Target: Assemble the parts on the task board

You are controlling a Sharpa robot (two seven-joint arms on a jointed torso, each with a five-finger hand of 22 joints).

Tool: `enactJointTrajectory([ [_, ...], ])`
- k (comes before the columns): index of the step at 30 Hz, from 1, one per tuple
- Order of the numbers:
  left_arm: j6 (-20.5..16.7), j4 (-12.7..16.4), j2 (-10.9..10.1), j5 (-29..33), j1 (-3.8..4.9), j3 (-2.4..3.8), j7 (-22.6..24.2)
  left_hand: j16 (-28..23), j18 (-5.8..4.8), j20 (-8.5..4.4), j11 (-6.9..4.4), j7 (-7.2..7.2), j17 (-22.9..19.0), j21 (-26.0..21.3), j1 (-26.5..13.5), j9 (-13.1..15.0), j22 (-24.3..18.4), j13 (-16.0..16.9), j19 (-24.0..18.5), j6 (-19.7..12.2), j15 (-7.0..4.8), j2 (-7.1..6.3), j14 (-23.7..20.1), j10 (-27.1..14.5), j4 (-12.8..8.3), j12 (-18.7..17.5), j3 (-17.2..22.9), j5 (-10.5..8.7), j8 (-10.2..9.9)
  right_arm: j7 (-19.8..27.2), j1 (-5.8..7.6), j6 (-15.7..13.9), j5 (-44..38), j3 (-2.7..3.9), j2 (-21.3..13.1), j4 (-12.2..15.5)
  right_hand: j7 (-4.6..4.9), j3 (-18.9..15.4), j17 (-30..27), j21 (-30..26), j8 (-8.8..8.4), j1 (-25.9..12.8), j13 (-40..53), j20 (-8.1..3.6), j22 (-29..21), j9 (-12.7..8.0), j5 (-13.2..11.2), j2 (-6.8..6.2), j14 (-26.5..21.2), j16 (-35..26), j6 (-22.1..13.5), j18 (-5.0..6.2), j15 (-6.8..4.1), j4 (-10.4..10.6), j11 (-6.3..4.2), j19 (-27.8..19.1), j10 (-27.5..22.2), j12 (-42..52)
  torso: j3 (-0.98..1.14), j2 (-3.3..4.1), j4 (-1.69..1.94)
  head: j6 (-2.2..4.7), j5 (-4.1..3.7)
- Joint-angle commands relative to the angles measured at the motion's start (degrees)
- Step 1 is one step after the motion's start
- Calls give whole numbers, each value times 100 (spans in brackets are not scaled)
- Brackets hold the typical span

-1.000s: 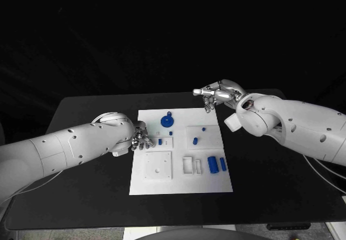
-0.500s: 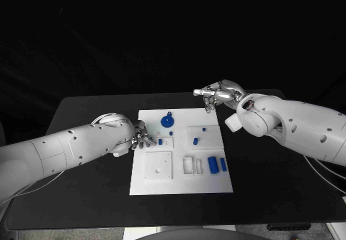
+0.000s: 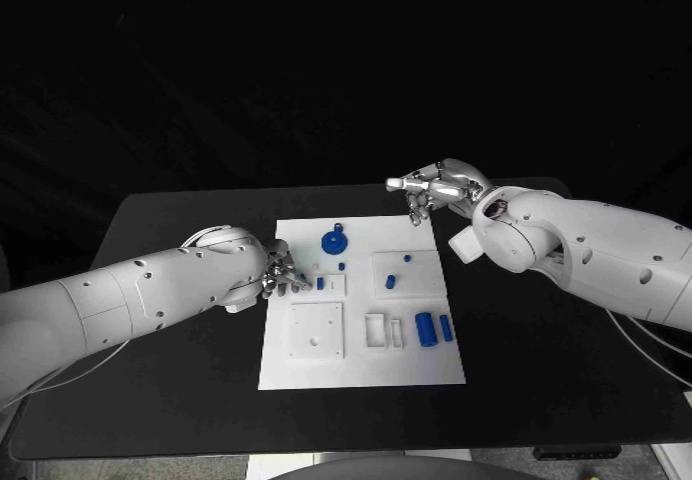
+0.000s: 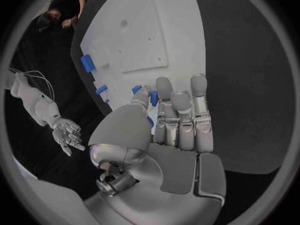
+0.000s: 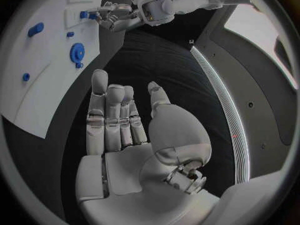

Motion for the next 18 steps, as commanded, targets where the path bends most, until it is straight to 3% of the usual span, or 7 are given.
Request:
enactJointTrajectory([
  [1, -26, -15, -4, 4, -14, -11, -36, 25, -104, 22, 28, 55, -13, -32, 82, -790, 107, -13, 26, -54, 1, 69, -52, -46, -63, 18, 26, 20, -82, 27, -1, 99, -35, 3, 2, 6, 9, 37, -2, -29, -17, 1, -6, -6, 8, -1, 35, 46, -5, 14, 41, 14, -19, -3, -42, 28, 2, 27, -1, 1, 1, 1, 4],
  [4, -53, -9, -11, 26, -13, -11, -21, 28, -93, 32, 43, 80, -20, -39, 173, -1098, 106, -17, 26, -33, 13, 207, -57, -58, -155, 21, 135, 110, -255, 24, -1, 105, -35, 3, 0, 7, 9, 37, -2, -29, -17, 1, -6, -6, 8, -1, 35, 46, -5, 14, 41, 14, -19, -3, -42, 28, 2, 27, 1, 1, 0, -4, 4],
  [7, -90, 11, -26, 66, -13, -11, 20, 27, -89, 33, 45, 91, -25, -42, 309, -1214, 107, -20, 24, -39, 10, 369, -62, -68, -277, 18, 293, 200, -293, 21, -1, 109, -35, 3, -2, 7, 9, 37, -2, -29, -17, 1, -6, -6, 8, -1, 35, 46, -5, 14, 41, 14, -19, -3, -42, 28, 2, 27, -1, 2, -4, -4, 5],
  [9, -104, 32, -41, 117, -13, -11, 57, 21, -88, 35, 56, 109, -29, -50, 390, -1298, 107, -25, 11, -97, 12, 443, -80, -98, -412, 8, 502, 36, -322, 20, -1, 111, -35, 3, -4, 5, 9, 37, -2, -29, -17, 1, -6, -6, 8, -1, 35, 46, -5, 14, 41, 14, -19, -3, -42, 28, 2, 27, -2, 2, -4, -4, 4],
  [12, -111, 70, -67, 201, -13, -11, 132, 38, -77, 51, 79, 154, -32, -57, 271, -1448, 111, -12, -9, -168, 31, 410, -117, -141, -584, 35, 1001, 56, -314, 18, -1, 115, -35, 3, -6, 4, 9, 37, -2, -29, -17, 1, -6, -6, 8, -1, 35, 46, -5, 14, 41, 14, -19, -3, -42, 28, 2, 27, -2, 0, -2, -10, 1],
  [17, -119, 137, -109, 333, -13, -9, 232, 58, -61, 67, 109, 207, -37, -59, 291, -1500, 115, -8, -41, -267, 50, 575, -168, -201, -774, 59, 1435, 125, -248, 15, -1, 120, -35, 3, -11, 4, 9, 37, -2, -29, -17, 1, -6, -6, 8, -1, 35, 46, -5, 14, 41, 14, -19, -3, -42, 28, 2, 27, -2, 3, 0, -11, -7],
  [18, -121, 150, -119, 354, -13, -8, 249, 68, -54, 71, 115, 210, -39, -56, 276, -1512, 115, -7, -47, -280, 53, 597, -175, -212, -820, 69, 1584, 14, -231, 14, -1, 121, -35, 3, -12, 4, 9, 37, -2, -29, -17, 1, -6, -6, 8, -1, 35, 46, -5, 14, 41, 14, -19, -3, -42, 28, 2, 27, -3, 3, 2, -10, -7],
])
